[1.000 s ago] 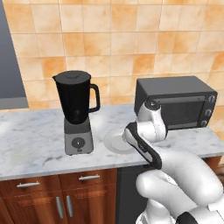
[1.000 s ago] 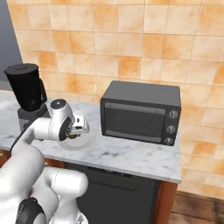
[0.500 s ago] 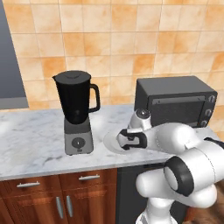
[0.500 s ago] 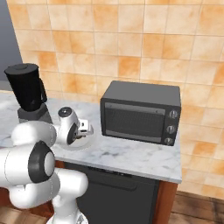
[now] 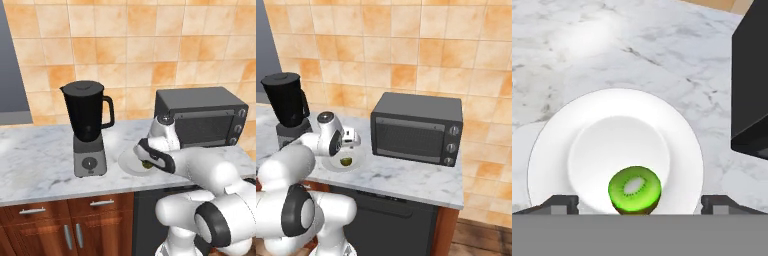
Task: Pick the apple and kiwi from the fridge and place them on the plate next to the blender to make a fruit smoothie.
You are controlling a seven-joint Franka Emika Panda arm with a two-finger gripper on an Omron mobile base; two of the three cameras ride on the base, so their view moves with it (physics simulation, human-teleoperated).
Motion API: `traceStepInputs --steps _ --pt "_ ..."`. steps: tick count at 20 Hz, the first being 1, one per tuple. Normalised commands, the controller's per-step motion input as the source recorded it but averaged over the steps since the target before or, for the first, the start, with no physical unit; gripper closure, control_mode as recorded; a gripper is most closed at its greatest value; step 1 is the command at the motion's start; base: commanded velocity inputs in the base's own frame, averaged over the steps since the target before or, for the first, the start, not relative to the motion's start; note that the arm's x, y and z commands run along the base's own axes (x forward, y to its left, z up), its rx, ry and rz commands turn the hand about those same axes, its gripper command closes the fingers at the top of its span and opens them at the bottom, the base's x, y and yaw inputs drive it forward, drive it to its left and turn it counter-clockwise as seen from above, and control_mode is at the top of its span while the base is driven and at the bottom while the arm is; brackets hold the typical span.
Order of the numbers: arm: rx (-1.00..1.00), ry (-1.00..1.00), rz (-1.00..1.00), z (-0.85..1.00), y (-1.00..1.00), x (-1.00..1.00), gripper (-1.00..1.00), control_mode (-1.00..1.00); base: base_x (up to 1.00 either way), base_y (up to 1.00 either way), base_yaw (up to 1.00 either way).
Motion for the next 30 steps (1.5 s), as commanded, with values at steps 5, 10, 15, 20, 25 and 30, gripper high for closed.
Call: traceStepInputs --steps 5,10,15,20,25,30 --pt "0.00 -0.09 0.00 0.95 0.00 -0.84 -1.00 -1.00 0.00 0.00 0.00" --pt "0.00 -0.17 0.00 0.75 0.00 -0.80 -1.00 -1.00 0.00 0.00 0.00" --pt "0.00 -0.11 0.00 0.55 0.00 -0.54 -1.00 -1.00 0.00 0.00 0.00" --pt "0.00 -0.03 0.01 0.24 0.00 -0.55 -1.00 -1.00 0.00 0.00 0.00" --pt "0.00 0.00 0.00 0.00 0.00 0.00 -1.00 1.00 -0.96 -0.07 0.53" --pt "0.00 0.00 0.00 0.00 0.00 0.00 -1.00 1.00 -0.67 0.25 0.85"
